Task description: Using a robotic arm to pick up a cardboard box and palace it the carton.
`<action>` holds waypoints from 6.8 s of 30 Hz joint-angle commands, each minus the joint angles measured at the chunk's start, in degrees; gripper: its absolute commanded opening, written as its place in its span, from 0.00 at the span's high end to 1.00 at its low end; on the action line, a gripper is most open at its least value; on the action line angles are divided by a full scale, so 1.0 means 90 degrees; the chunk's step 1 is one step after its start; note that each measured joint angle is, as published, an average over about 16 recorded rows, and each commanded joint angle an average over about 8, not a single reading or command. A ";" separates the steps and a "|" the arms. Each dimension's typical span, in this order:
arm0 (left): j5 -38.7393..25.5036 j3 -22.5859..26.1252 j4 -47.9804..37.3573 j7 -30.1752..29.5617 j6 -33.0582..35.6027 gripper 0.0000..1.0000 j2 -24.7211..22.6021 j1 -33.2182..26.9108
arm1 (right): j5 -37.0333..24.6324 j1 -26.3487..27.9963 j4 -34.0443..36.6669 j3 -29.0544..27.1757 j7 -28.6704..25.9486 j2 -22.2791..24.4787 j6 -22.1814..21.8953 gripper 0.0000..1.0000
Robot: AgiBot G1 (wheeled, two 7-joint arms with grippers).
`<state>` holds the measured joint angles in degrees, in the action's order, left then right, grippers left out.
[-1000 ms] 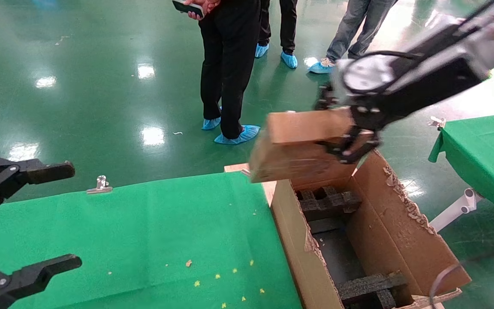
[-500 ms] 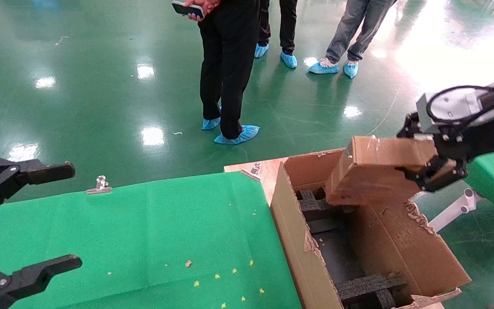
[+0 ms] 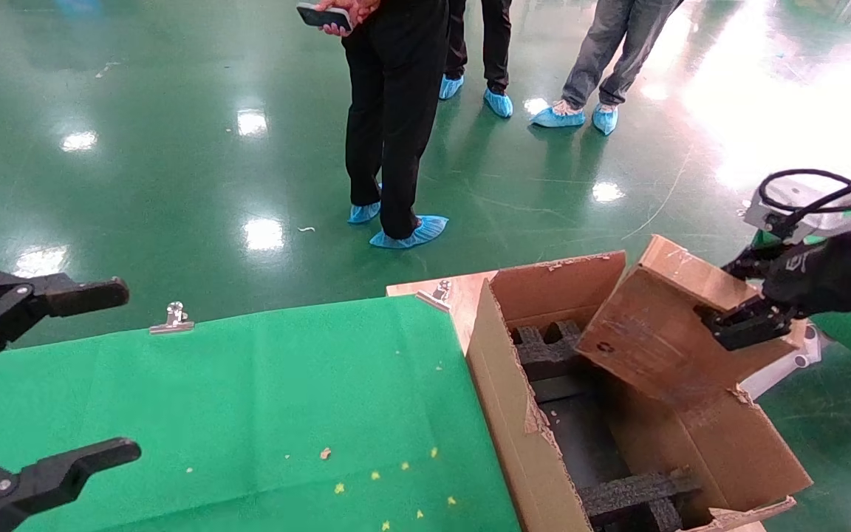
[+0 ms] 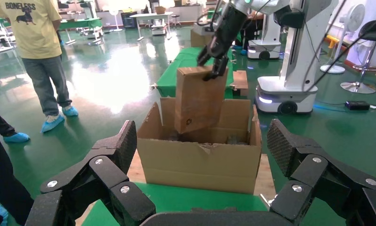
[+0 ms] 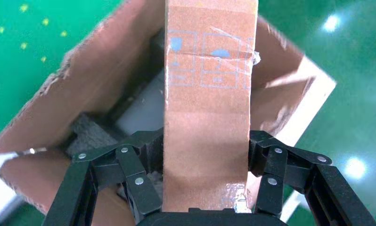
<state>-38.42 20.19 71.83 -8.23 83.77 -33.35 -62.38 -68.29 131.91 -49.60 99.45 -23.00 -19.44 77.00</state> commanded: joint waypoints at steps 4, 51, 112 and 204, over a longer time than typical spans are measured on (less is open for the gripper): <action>0.0000 0.0000 0.0000 0.0000 0.0000 0.00 0.0000 0.0000 | 0.0196 -0.0374 -0.0318 0.0090 -0.0681 0.0488 -0.0600 1.00; 0.0003 0.0001 -0.0002 0.0001 -0.0002 0.00 0.0001 0.0001 | 0.0139 -0.1786 -0.2650 0.1154 -0.4007 0.1839 -0.4200 1.00; 0.0005 0.0004 -0.0003 0.0003 -0.0003 0.00 0.0002 0.0000 | -0.0718 -0.3822 -0.1074 0.1965 -0.6307 -0.0679 -0.6126 1.00; 0.0010 0.0005 -0.0007 0.0005 -0.0006 0.00 0.0004 0.0003 | 0.1779 -0.2334 -0.3186 -0.0336 -0.2076 -0.0256 -0.4159 0.00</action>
<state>-38.33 20.24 71.77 -8.18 83.72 -33.31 -62.35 -51.76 110.26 -78.27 95.15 -40.91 -21.90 40.48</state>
